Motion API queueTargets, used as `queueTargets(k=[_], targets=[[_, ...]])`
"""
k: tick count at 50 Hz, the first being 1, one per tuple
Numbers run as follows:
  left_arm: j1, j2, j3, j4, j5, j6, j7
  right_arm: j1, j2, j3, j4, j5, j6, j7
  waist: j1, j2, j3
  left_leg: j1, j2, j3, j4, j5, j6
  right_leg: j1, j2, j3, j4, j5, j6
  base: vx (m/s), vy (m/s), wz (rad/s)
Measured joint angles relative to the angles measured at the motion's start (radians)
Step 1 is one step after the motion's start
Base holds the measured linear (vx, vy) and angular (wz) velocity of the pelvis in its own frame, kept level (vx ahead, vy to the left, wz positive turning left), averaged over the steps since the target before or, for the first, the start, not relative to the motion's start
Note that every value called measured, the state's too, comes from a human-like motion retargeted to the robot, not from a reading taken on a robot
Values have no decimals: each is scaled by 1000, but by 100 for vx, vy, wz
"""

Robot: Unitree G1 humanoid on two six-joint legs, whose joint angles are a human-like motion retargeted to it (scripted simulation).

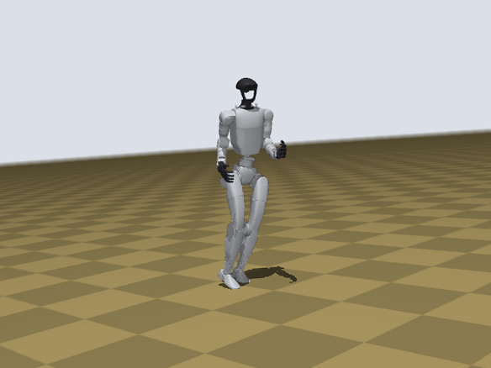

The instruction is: Walk run

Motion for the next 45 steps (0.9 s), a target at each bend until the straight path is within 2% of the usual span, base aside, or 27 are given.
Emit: queueTargets(k=[2,5,6,7,8,10,12,13,15,18,20,23,25,27,29,30,31,32,33,34,35,36,39,42,45], targets=[[-2,27,-3,-22,42,-9,-26,-3,14,9,-13,-2,-8,-35,-20,-44,9,70,-68,-39,-24,73,-9,-6,-37,117,-182,-48,73,100,-18,196],[46,75,16,-21,120,-23,-37,-43,22,50,-26,3,-7,-72,5,-93,25,174,-98,-60,-37,191,-82,19,-58,188,-379,-113,99,106,-32,74],[69,85,27,0,145,-30,-29,-72,18,60,-29,5,0,-73,-3,-97,32,198,-101,-82,-9,250,-134,23,-75,122,-380,-6,108,105,-31,77],[93,92,40,26,170,-38,-23,-104,11,68,-31,7,7,-70,-7,-95,34,211,-96,-86,29,315,-197,28,-81,80,-364,30,97,117,-33,84],[118,92,59,66,192,-48,-19,-142,-1,75,-33,9,14,-61,-5,-83,26,202,-76,-54,88,390,-284,39,-64,83,-311,-78,45,116,-30,95],[154,76,102,188,239,-72,-29,-222,-35,77,-42,19,27,-42,-38,-50,29,131,-67,-26,311,546,-446,77,-24,182,-225,-203,-12,108,-20,168],[184,45,143,310,277,-84,-74,-311,-75,83,-39,66,49,-24,-91,-13,42,2,-25,9,593,606,-519,107,-50,58,-183,-243,-19,108,-15,206],[205,27,169,344,279,-85,-105,-355,-88,76,-34,101,68,3,-86,-27,37,-58,-28,44,674,606,-511,141,-84,4,-197,-247,-23,113,-25,115],[263,9,192,368,247,-92,-153,-413,-99,59,-47,161,102,53,-59,-56,24,-164,-34,123,750,448,-400,205,-81,0,-235,-239,-45,107,-23,50],[357,15,228,340,203,-110,-157,-445,-132,72,-121,205,74,54,71,-134,32,-321,24,341,737,231,-248,317,-94,18,-326,-114,-56,113,-19,-40],[402,25,252,313,193,-117,-158,-443,-157,71,-174,194,53,48,137,-179,38,-409,39,418,630,119,-199,375,-129,-58,-374,19,-23,120,-17,-1],[443,19,282,261,181,-111,-154,-406,-187,60,-231,117,45,51,220,-208,37,-470,30,449,296,40,-138,460,-95,-63,-424,223,24,134,-16,22],[456,8,289,216,168,-102,-118,-368,-194,57,-252,45,53,43,244,-219,33,-443,50,533,79,-16,-95,519,-68,-115,-434,348,52,127,-26,30],[447,3,293,172,168,-95,-57,-336,-193,85,-245,-20,56,8,238,-243,25,-432,42,534,25,27,-27,554,-60,-106,-368,450,92,135,-54,44],[423,7,286,147,186,-82,-2,-312,-180,105,-205,-80,56,-17,175,-271,20,-393,14,480,143,-77,0,530,-28,-52,-114,492,145,167,-63,162],[412,6,274,142,197,-73,22,-294,-172,102,-176,-113,54,-17,124,-276,22,-351,15,467,230,-149,0,508,-10,-42,69,492,180,185,-34,253],[374,0,250,153,181,-76,33,-280,-161,85,-130,-153,49,-2,83,-270,18,-357,-78,342,299,-195,0,472,2,-70,204,492,170,176,-25,243],[327,-7,238,162,150,-79,40,-269,-148,72,-84,-188,47,12,49,-248,11,-347,-110,265,346,-233,0,436,36,-79,287,492,158,148,-15,172],[260,-17,253,168,93,-79,37,-264,-131,65,-36,-212,55,24,28,-196,0,-310,-22,281,349,-253,0,401,116,-51,266,492,140,124,-2,76],[198,-35,240,168,20,-69,29,-246,-121,62,1,-217,64,32,45,-153,-7,-274,35,291,347,-269,0,360,153,-34,273,464,110,107,14,-16],[139,-57,214,166,-60,-54,18,-222,-113,61,34,-213,72,39,82,-113,-11,-239,75,298,342,-284,0,317,169,-21,293,421,74,116,15,-23],[98,-73,171,141,-126,-39,14,-181,-113,68,40,-182,71,53,91,-103,-13,-190,69,304,303,-270,-1,270,156,0,311,344,49,126,8,14],[5,-78,92,58,-240,-1,-31,-65,-90,60,41,-77,65,106,52,-72,-15,-39,35,249,144,-153,-47,143,67,-19,243,146,5,129,-10,137],[-20,-43,37,-28,-223,-4,-52,24,-60,37,30,31,66,145,-43,-36,-25,86,18,161,12,34,-120,55,-75,-136,12,45,35,129,-16,187],[-9,7,15,-93,-171,-22,-42,60,-22,2,3,89,63,146,-115,-32,-28,200,-5,103,-56,229,-185,8,-97,-114,-275,-47,36,126,-32,128]])
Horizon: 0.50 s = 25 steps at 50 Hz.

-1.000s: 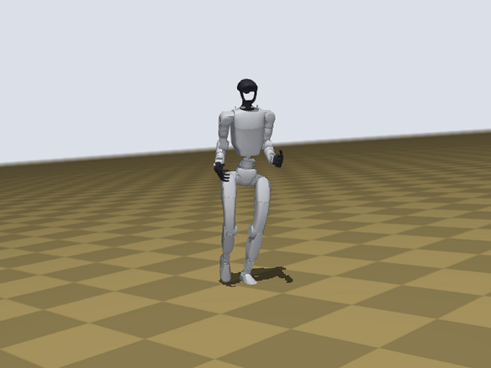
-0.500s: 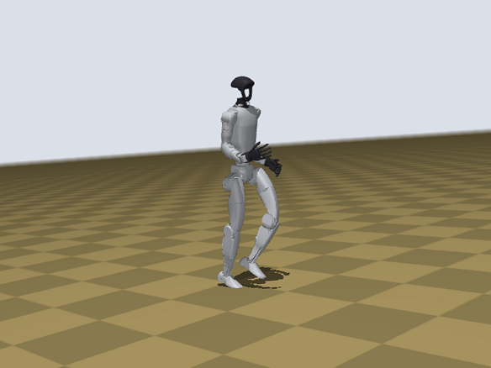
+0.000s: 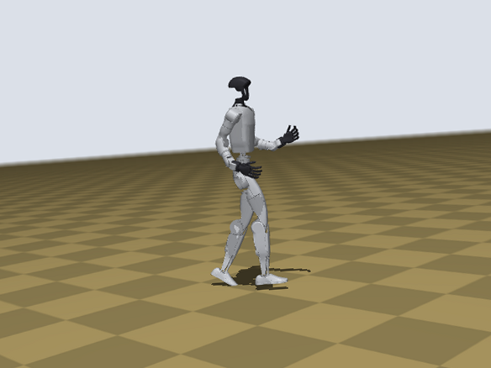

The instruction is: Walk run

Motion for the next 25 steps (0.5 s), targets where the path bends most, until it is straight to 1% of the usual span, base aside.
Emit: queueTargets(k=[1,2,3,4,5,6,7,8,9,10,12,13,15,16,18,20,22,23,24,25], targets=[[12,17,-2,-14,16,-3,9,-3,12,-3,-14,8,-3,-11,-9,2,0,30,5,-11,-8,61,-29,-4,9,48,-65,-32,26,110,-35,56],[26,30,-3,-29,30,-5,18,-9,22,-5,-29,14,-7,-24,-14,0,1,59,6,-19,-8,123,-59,-6,11,76,-111,-35,41,122,-43,10],[45,38,-1,-43,41,-5,26,-23,31,-3,-47,14,-13,-44,-10,-10,4,85,-2,-22,6,184,-94,-7,1,62,-118,21,38,143,-52,-4],[72,39,-2,-53,40,-4,31,-42,42,-2,-66,8,-17,-69,-6,-18,6,95,-7,-26,52,246,-138,-9,-6,40,-77,19,3,150,-53,-7],[102,37,-4,-62,32,-2,35,-63,55,0,-85,-3,-22,-96,-3,-24,8,96,-11,-30,113,308,-188,-11,-12,13,-13,-12,-46,146,-52,10],[144,23,3,-54,17,-4,18,-81,65,10,-104,-11,-27,-125,-1,-17,13,62,-6,-16,256,349,-222,7,52,125,57,-47,-82,153,-55,26],[185,7,15,-35,4,-6,-7,-104,73,20,-117,-10,-31,-156,0,-1,24,20,18,-8,415,376,-250,25,110,186,119,-83,-115,167,-59,55],[224,-14,37,6,-3,-7,-49,-137,79,30,-121,7,-37,-188,1,35,44,-37,77,-15,610,376,-266,44,158,143,166,-119,-140,146,-47,76],[255,-48,62,50,-12,3,-78,-190,75,31,-118,46,-31,-201,0,26,46,-92,46,-39,704,370,-267,72,134,124,176,-141,-140,111,-30,87],[282,-89,89,94,-22,17,-100,-252,66,27,-112,96,-19,-203,-1,-4,40,-147,-30,-73,746,360,-262,103,74,117,169,-155,-129,79,-20,52],[357,-132,114,147,-94,25,-113,-340,47,63,-122,191,-3,-177,31,-54,36,-269,-14,43,832,177,-154,173,79,145,144,-162,-155,102,-24,12],[394,-132,129,165,-130,29,-124,-377,33,75,-136,221,-1,-162,51,-63,37,-330,13,87,848,80,-103,210,90,157,117,-145,-160,138,-28,-8],[464,-111,176,194,-134,35,-161,-432,-11,84,-171,242,2,-123,117,-100,39,-446,36,172,810,-72,-37,290,83,166,46,-68,-155,132,-26,-43],[490,-88,197,204,-109,31,-180,-449,-36,88,-190,229,5,-101,156,-117,38,-489,43,210,732,-110,-23,323,70,132,8,-2,-144,124,-22,-64],[528,-41,233,221,-63,20,-203,-471,-90,91,-230,185,10,-60,228,-140,34,-559,54,285,527,-159,11,389,64,115,-56,127,-107,136,-17,-46],[540,-2,259,232,-36,12,-206,-471,-142,90,-270,122,14,-37,290,-146,30,-570,69,394,257,-205,55,455,93,111,-108,262,-87,103,-14,-28],[531,17,275,232,-36,11,-198,-455,-180,89,-306,49,16,-47,341,-154,32,-551,14,386,28,-243,56,528,109,56,-140,403,-53,111,-17,-23],[523,20,279,225,-39,13,-193,-445,-194,89,-318,16,14,-58,357,-165,31,-547,-1,386,-32,-245,55,557,97,0,-137,465,-26,148,-21,-2],[517,22,279,214,-40,15,-188,-432,-200,86,-325,-15,12,-71,367,-182,34,-539,-7,401,-49,-202,107,571,88,5,-90,507,16,156,-25,18],[511,23,277,201,-42,17,-183,-418,-202,80,-328,-45,10,-84,375,-201,40,-530,-9,423,-45,-138,185,578,81,40,-20,540,65,152,-50,22]])
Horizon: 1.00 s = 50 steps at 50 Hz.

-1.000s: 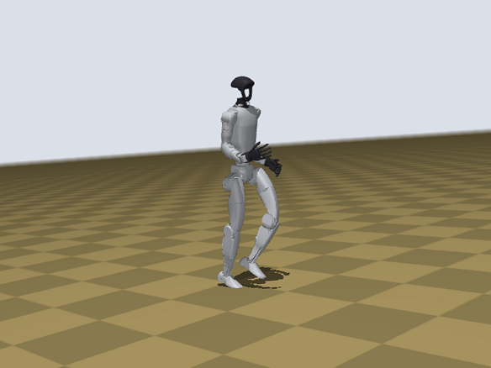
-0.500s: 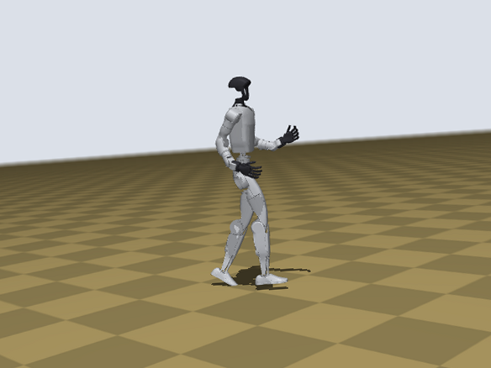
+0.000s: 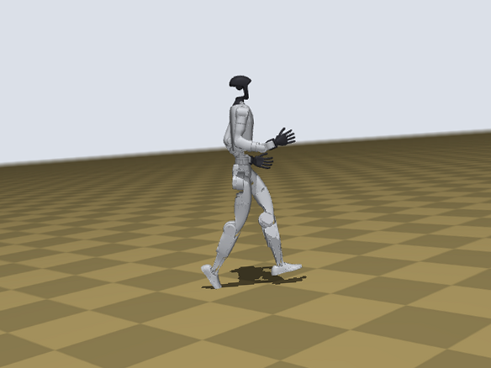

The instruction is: Walk run

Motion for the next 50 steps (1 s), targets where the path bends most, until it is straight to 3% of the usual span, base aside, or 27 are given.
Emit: queueTargets(k=[2,3,5,7,8,10,12,15,18,20,22,25,27,28,30,32,35,37,40,42,43,45,47,48,50], targets=[[-25,3,-11,-22,2,4,28,25,17,-1,22,-57,3,-30,-9,-46,22,39,-14,18,132,-28,0,-31,5,23,295,0,86,183,-65,79],[-35,2,-29,-30,8,3,57,44,37,2,42,-95,2,-43,-50,-66,30,41,-59,-72,235,-110,0,-53,7,-1,448,0,125,190,-38,153],[-121,-22,-33,-13,-1,8,105,71,85,4,112,-169,-22,-45,-104,-50,42,-7,-127,-265,382,-193,0,-117,46,14,644,0,142,117,-10,121],[-247,-63,-7,0,-36,41,65,103,134,-14,206,-205,-12,-51,-109,45,9,82,42,-200,369,-241,0,-185,197,94,553,-23,105,84,3,77],[-292,-94,-46,-14,-59,50,65,130,152,-15,252,-210,-6,-46,-114,84,4,120,62,-230,361,-259,0,-238,212,79,566,-90,70,128,6,97],[-364,-135,-124,-73,-107,53,92,207,158,-7,292,-164,1,-13,-112,111,2,188,37,-272,305,-251,0,-330,153,82,577,-265,17,131,7,102],[-410,-141,-179,-134,-130,68,88,290,170,-27,297,-120,-4,19,-145,129,-7,280,13,-305,193,-184,-20,-410,36,27,505,-381,-29,102,-1,155],[-430,-110,-254,-220,-132,78,36,390,190,-56,295,-77,-19,6,-235,161,-25,400,1,-377,75,-46,-69,-498,-72,-40,282,-457,-47,136,-20,190],[-427,-52,-275,-270,-88,69,4,436,219,-75,277,-34,-37,-19,-305,164,-27,506,-14,-436,23,100,-110,-539,-91,44,19,-524,-51,125,-30,154],[-414,-4,-270,-280,-34,54,-2,437,238,-75,263,-12,-39,-31,-336,169,-28,567,4,-467,9,196,-143,-549,-69,192,-115,-582,-7,88,-28,85],[-390,39,-248,-267,36,35,12,408,244,-60,246,-6,-30,-46,-316,149,-25,613,4,-448,37,285,-190,-554,-87,200,-155,-597,10,141,-52,7],[-338,82,-243,-206,121,8,42,335,252,-54,221,-14,-23,-73,-358,98,-15,614,-44,-499,261,469,-304,-547,-149,72,-41,-520,14,127,-47,74],[-277,81,-173,-125,163,-4,-11,280,255,-11,219,5,-27,-93,-313,149,8,497,34,-422,650,514,-372,-515,25,189,109,-647,-111,101,-48,-7],[-255,68,-140,-74,182,-11,-48,228,252,-5,227,34,-27,-101,-329,201,33,429,119,-449,843,514,-399,-515,82,156,169,-694,-120,106,-39,100],[-194,9,-113,0,185,-19,-52,133,219,-8,236,113,-5,-67,-343,161,18,319,93,-395,899,514,-339,-444,-28,103,130,-716,-112,111,-27,115],[-121,-43,-103,39,130,-26,-21,63,193,28,234,178,15,-27,-298,109,7,229,74,-289,910,345,-241,-377,-50,112,99,-729,-139,128,-18,29],[-22,-76,-74,60,66,-17,-26,-1,147,44,194,215,14,14,-215,63,9,75,46,-222,841,100,-168,-275,-64,101,22,-677,-158,123,-9,25],[16,-58,-52,62,71,-19,-49,-14,111,48,152,200,11,34,-133,34,1,4,52,-138,668,19,-144,-208,-77,11,-54,-572,-148,107,-12,0],[42,-5,-38,48,102,-40,-47,-3,80,50,88,143,4,36,-48,20,-10,-26,44,-3,303,-52,-82,-112,-37,-43,-126,-417,-91,112,-18,52],[41,17,-37,33,125,-49,-27,12,74,48,58,98,7,19,-22,19,-19,5,1,54,85,-84,-83,-49,-4,-116,-148,-312,-37,125,-21,103],[37,21,-36,23,136,-52,-16,19,72,50,50,79,7,8,-22,11,-24,25,-9,109,20,-82,-74,-26,0,-153,-142,-261,3,140,-45,86],[26,16,-26,4,154,-56,11,25,69,64,54,45,9,-7,5,-40,-17,65,55,216,21,-5,0,18,0,-110,-93,-151,76,141,-93,16],[3,5,-31,-15,178,-53,74,33,75,79,85,8,7,-4,-3,-57,-13,88,59,128,131,-198,0,-4,22,-103,82,-32,138,164,-88,79],[0,-7,-53,-16,182,-50,118,57,79,81,114,-15,1,14,-42,-52,-10,76,24,-26,229,-258,0,-37,52,-104,251,-8,142,174,-23,193],[-81,-48,-59,-14,132,-41,153,92,81,70,184,-59,-6,61,-95,-24,3,64,38,-119,373,-321,0,-118,144,40,515,0,144,130,21,197]])
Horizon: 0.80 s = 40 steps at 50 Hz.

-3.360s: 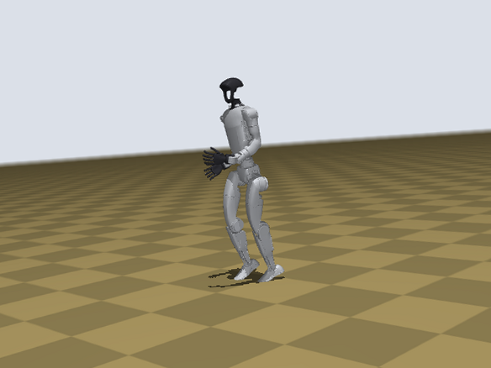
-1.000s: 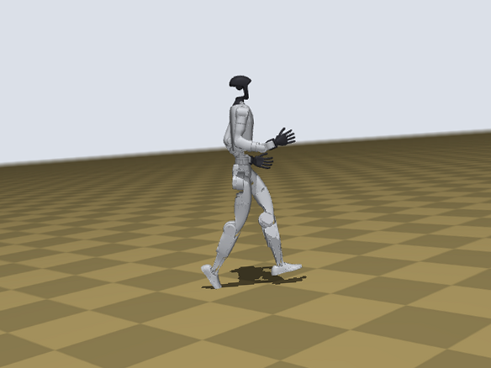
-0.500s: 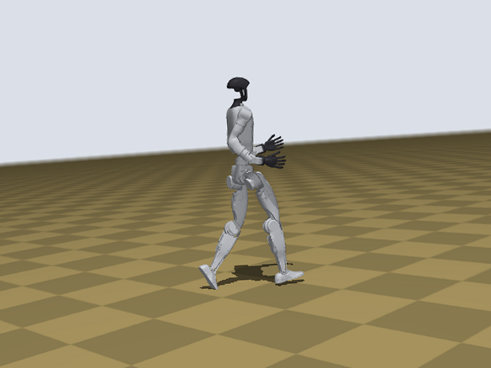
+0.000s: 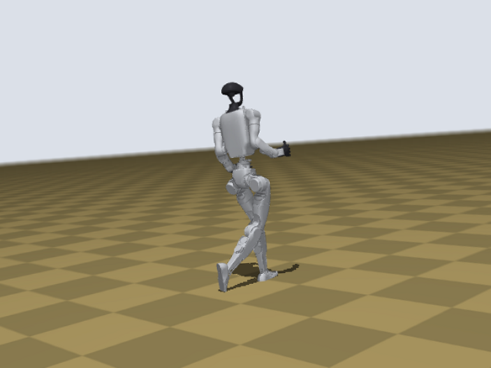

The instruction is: Walk run

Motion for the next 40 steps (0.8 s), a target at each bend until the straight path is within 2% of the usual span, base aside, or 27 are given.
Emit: queueTargets(k=[1,2,3,5,7,8,10,12,13,15,17,18,19,20,21,22,23,24,25,27,29,32,35,37,38,39,40], targets=[[-57,-18,-4,-11,-33,15,-13,17,9,-1,39,-14,8,7,-18,46,-3,31,51,-18,9,-19,0,-41,90,77,13,-31,-1,96,30,174],[-110,-37,-22,-26,-69,30,-19,36,11,-4,76,-25,14,12,-26,91,-9,61,94,-34,15,-40,0,-83,145,122,24,-69,-22,108,32,155],[-157,-61,-67,-50,-110,48,-15,59,-1,-7,109,-31,14,12,-14,134,-21,92,123,-48,13,-63,0,-126,128,105,27,-121,-84,127,35,134],[-234,-67,-139,-99,-161,56,10,127,-21,-26,136,-22,7,11,-1,164,-39,157,103,-102,-54,-47,0,-231,27,30,7,-248,-266,132,29,165],[-280,-35,-204,-138,-158,57,3,193,-6,-76,146,-35,1,15,-40,179,-53,217,57,-187,-147,43,0,-338,-86,-26,-45,-393,-366,108,18,278],[-291,-11,-233,-158,-150,55,-8,223,2,-94,149,-47,-1,13,-69,189,-64,250,42,-220,-186,95,0,-374,-131,-39,-111,-425,-365,117,18,312],[-299,41,-268,-191,-129,48,-29,275,14,-112,147,-76,-7,-1,-153,198,-79,324,-11,-307,-258,217,0,-424,-184,-36,-283,-468,-311,132,12,320],[-301,82,-274,-205,-101,37,-38,297,18,-109,133,-94,-13,-22,-226,190,-77,399,-56,-368,-298,349,-15,-450,-192,77,-453,-524,-255,130,-7,270],[-301,103,-273,-206,-84,31,-41,296,22,-105,122,-98,-15,-35,-252,189,-73,435,-55,-401,-315,418,-43,-455,-181,146,-536,-556,-231,136,-30,194],[-300,145,-255,-194,-36,17,-44,270,30,-88,97,-107,-16,-67,-253,183,-67,500,-46,-428,-332,550,-110,-454,-211,162,-672,-625,-127,119,-36,97],[-284,182,-226,-173,24,2,-45,219,40,-72,67,-112,-14,-93,-246,163,-54,542,-59,-444,-269,682,-213,-468,-254,15,-650,-559,-164,104,-36,75],[-274,197,-214,-161,56,-7,-41,185,44,-69,51,-115,-13,-107,-260,145,-46,545,-78,-457,-198,751,-273,-464,-268,-6,-603,-516,-190,125,-48,90],[-252,210,-192,-146,86,-15,-47,155,49,-57,39,-122,-17,-124,-253,149,-42,513,-71,-434,-64,798,-335,-442,-211,69,-540,-552,-238,144,-59,53],[-224,221,-165,-128,115,-22,-58,127,54,-41,29,-131,-23,-143,-236,163,-41,463,-52,-393,102,835,-398,-411,-118,191,-470,-628,-296,137,-56,71],[-206,208,-135,-96,145,-31,-92,76,59,-42,35,-143,-33,-186,-242,211,-16,393,19,-398,294,835,-429,-404,-89,127,-421,-663,-301,123,-47,128],[-186,188,-106,-65,173,-40,-119,22,58,-50,44,-146,-42,-216,-250,231,-5,326,51,-400,425,835,-439,-389,-100,65,-397,-689,-300,111,-33,197],[-164,153,-74,-40,197,-46,-133,-36,44,-71,58,-130,-47,-219,-261,196,-20,266,4,-391,434,834,-409,-359,-193,6,-421,-699,-288,110,-28,123],[-129,120,-55,-22,210,-50,-131,-76,39,-69,64,-104,-44,-209,-243,161,-30,212,-14,-330,449,776,-363,-326,-217,7,-440,-705,-300,101,-22,23],[-86,89,-42,-9,219,-53,-120,-108,37,-56,67,-73,-36,-193,-211,126,-37,162,-18,-243,466,691,-310,-294,-208,38,-457,-711,-324,97,-19,-42],[-9,57,-40,-1,196,-54,-109,-142,40,-39,30,-11,-23,-170,-142,97,-22,57,15,-138,466,520,-228,-216,-183,103,-512,-678,-340,110,-19,-28],[55,43,-25,9,167,-49,-123,-155,34,-39,-21,50,-31,-161,-73,52,-11,-41,17,-66,389,390,-176,-151,-214,23,-569,-574,-338,124,-28,8],[111,57,-2,23,134,-36,-164,-132,17,-30,-94,97,-47,-150,20,3,-7,-131,16,26,112,298,-115,-53,-218,-69,-638,-377,-290,103,-31,32],[122,72,6,20,118,-24,-186,-74,-2,-44,-135,68,-32,-116,72,-9,-3,-117,-13,94,-224,198,-72,38,-177,-132,-670,-183,-244,131,-27,66],[111,70,11,-6,114,-22,-167,-36,-10,-31,-137,21,-16,-103,89,-22,5,-97,-19,102,-327,234,-62,79,-161,-128,-624,-72,-201,138,-43,17],[103,68,17,-26,114,-21,-151,-20,-12,-16,-133,-3,-10,-101,103,-31,14,-91,3,113,-325,310,-16,89,-147,-77,-564,-18,-176,159,-76,29],[89,69,14,-48,118,-16,-129,-6,-13,-7,-125,-27,-7,-97,75,-52,25,-80,-12,84,-252,238,0,67,-148,-74,-425,0,-154,173,-105,110],[74,71,8,-71,123,-9,-104,8,-15,0,-114,-51,-5,-92,26,-79,36,-68,-44,36,-143,92,0,27,-155,-94,-246,0,-134,181,-77,203]])
